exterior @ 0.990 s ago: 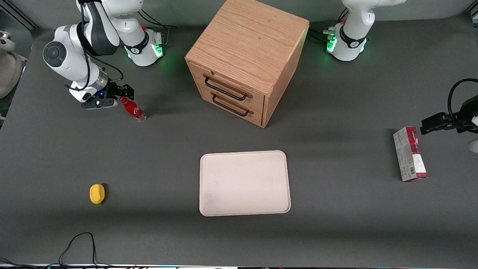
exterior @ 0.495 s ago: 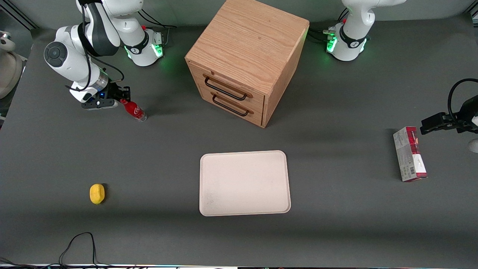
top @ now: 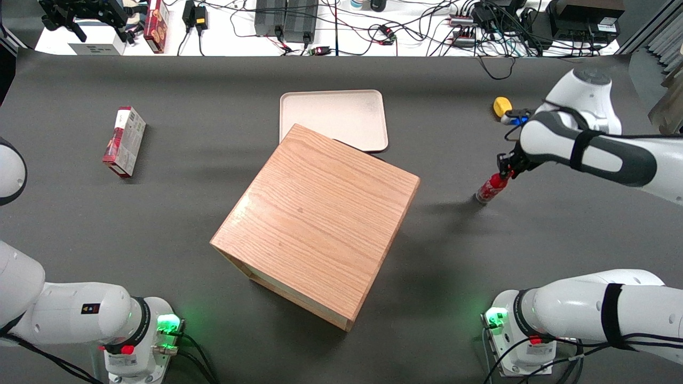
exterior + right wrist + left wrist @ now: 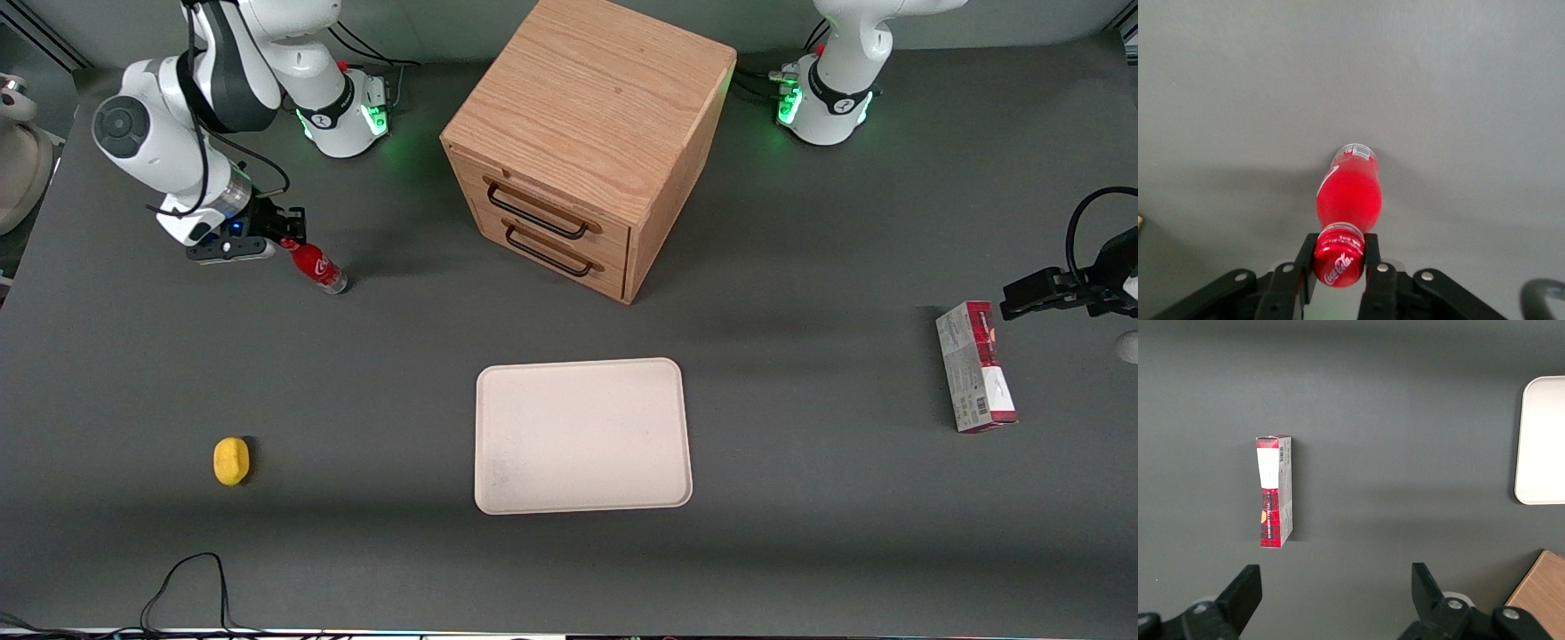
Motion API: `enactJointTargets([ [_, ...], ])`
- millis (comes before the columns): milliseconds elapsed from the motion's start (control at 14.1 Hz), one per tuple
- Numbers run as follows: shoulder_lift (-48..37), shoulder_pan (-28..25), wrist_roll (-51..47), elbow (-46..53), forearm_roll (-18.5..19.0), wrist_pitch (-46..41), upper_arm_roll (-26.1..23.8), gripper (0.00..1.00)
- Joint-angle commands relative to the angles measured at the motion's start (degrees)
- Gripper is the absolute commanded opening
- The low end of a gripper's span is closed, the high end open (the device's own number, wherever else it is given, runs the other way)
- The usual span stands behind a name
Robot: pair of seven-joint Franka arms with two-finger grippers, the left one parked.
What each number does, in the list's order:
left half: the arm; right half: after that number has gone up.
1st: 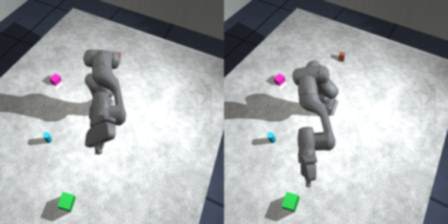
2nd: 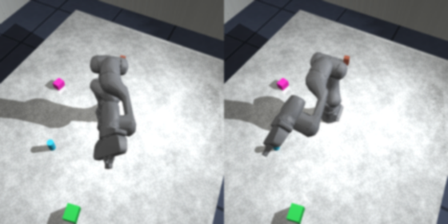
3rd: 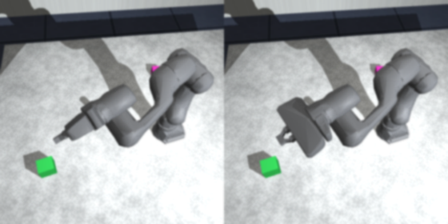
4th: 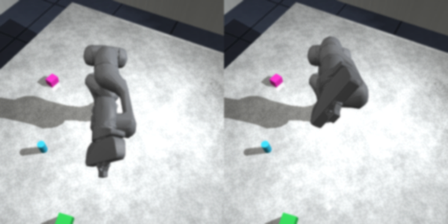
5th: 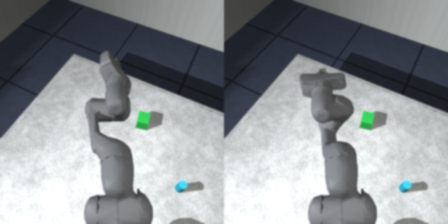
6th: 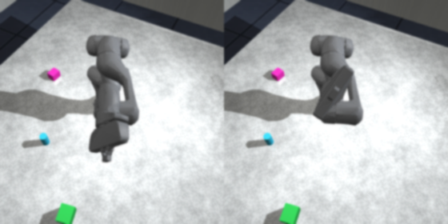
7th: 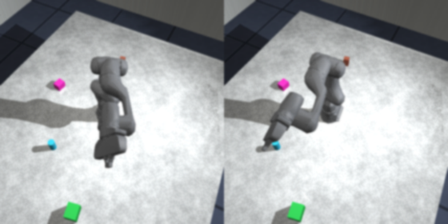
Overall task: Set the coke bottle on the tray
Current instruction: 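Lower the right gripper around the bottle's cap end, then close the right gripper on the bottle cap and lift it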
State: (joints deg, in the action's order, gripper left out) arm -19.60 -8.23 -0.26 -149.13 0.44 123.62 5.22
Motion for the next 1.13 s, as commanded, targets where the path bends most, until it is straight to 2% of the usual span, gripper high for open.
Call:
enactJointTargets([
  [0,2.36,-0.12,-1.67,11.8,-0.88,-8.72,-2.58,0.0],
  [283,11.05,-0.99,-1.67,31.66,-1.06,-22.78,-3.99,0.0],
  [566,18.7,-1.0,-3.59,48.8,-1.23,-31.41,-8.11,0.0],
  [848,29.59,-1.08,-11.58,70.76,-2.11,-41.24,-15.66,0.0],
  [1061,38.82,-1.17,-17.91,81.51,-0.89,-42.68,-22.6,0.0],
])
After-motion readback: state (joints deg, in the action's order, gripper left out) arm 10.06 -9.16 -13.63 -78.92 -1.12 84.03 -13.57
